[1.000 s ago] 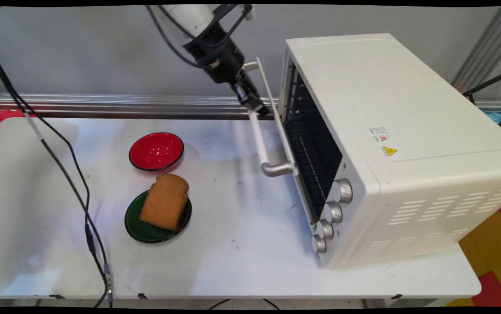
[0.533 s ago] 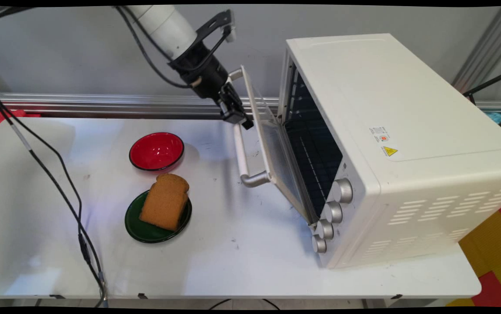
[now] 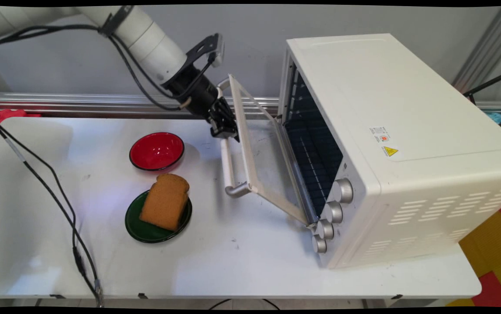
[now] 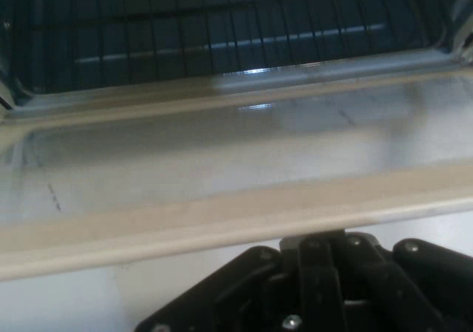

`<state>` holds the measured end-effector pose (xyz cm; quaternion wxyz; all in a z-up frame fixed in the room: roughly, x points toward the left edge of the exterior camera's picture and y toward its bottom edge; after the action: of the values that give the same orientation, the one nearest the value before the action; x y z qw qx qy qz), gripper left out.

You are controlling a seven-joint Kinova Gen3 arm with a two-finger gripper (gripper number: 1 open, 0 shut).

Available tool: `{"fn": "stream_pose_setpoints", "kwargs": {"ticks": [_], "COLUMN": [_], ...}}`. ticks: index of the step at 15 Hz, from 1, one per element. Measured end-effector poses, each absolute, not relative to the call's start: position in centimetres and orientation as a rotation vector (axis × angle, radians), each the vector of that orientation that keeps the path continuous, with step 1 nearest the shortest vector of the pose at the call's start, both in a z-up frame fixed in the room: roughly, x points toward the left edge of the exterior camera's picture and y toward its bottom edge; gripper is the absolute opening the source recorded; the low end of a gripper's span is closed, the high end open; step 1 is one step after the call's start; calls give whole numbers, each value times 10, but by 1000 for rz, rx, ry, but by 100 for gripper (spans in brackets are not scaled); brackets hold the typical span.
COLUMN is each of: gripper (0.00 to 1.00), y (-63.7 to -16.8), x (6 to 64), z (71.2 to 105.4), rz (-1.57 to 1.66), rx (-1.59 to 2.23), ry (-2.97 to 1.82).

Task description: Open the oven

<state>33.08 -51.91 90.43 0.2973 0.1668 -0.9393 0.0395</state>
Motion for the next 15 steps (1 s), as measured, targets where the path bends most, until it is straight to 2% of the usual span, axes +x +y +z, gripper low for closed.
{"fn": "stream_pose_setpoints", "kwargs": {"ticks": [15], "gripper": [0], "y": [-500], "x": [379], "z": [845], "rz": [89], "rx": [382], "ry": [-2492]}}
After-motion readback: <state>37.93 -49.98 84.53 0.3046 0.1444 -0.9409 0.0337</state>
